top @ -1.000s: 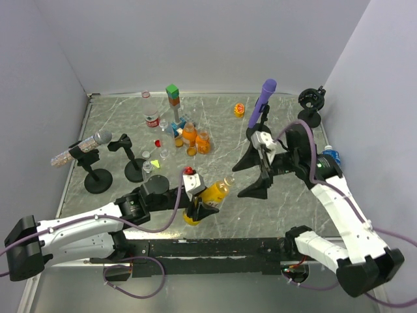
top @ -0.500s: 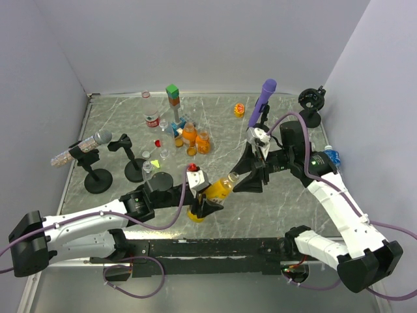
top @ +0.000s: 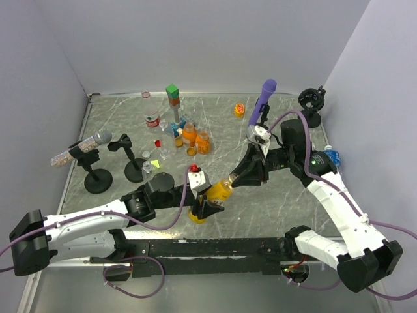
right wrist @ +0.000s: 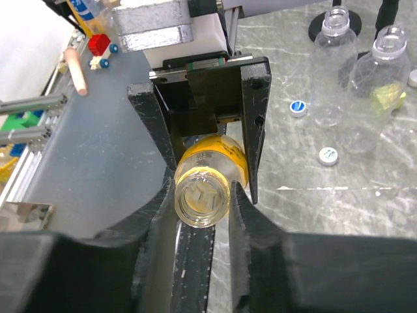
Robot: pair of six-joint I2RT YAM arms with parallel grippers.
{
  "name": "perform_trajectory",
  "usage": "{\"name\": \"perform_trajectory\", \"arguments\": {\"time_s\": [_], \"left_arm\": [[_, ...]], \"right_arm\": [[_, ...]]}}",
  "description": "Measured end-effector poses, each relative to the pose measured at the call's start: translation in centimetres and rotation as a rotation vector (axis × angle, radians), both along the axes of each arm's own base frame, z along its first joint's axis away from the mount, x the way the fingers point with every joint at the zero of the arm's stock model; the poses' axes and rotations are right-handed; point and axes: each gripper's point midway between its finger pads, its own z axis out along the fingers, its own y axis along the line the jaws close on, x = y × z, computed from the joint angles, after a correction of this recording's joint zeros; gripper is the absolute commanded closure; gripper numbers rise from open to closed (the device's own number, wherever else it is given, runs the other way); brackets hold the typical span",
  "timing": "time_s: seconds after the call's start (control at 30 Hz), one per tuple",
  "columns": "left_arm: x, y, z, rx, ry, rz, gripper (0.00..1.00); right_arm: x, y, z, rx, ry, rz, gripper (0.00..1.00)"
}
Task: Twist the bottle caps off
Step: Place the plastic bottle at the center of the board.
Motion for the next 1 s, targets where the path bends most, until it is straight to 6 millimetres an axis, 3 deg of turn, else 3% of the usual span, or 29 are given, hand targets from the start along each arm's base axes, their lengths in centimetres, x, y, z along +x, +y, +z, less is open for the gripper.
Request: {"name": "perform_trajectory", "arguments": {"time_s": [0.1, 0.27, 0.37, 0.57, 0.8, 1.0], "left_arm": [[0.1, -0.1, -0.1, 0.003, 0.002, 0.001, 0.87], [0.2, -0.2, -0.3, 0.008, 0.006, 0.007, 0.42], [0.3, -0.1, -0.3, 0.010, 0.012, 0.014, 0.31], [0.9, -0.7, -1.1, 0.016, 0.026, 0.037, 0.29], [2.0, -2.4, -3.4, 0.040, 0.035, 0.041, 0.26], [3.0, -3.4, -3.1, 0.000, 0.003, 0.062, 0.21]], "right_arm": [[0.1, 0.0, 0.0, 0.001, -0.006, 0.001, 0.96], [0.2, 0.0, -0.2, -0.005, -0.012, -0.004, 1.00], [0.3, -0.1, -0.4, -0.014, -0.013, -0.013, 1.00], [0.7, -0.4, -1.4, -0.059, -0.034, -0.049, 1.00], [1.6, -1.1, -3.6, -0.156, -0.038, -0.107, 1.00], [2.9, -2.3, -6.3, -0.289, -0.056, -0.177, 1.00]]}}
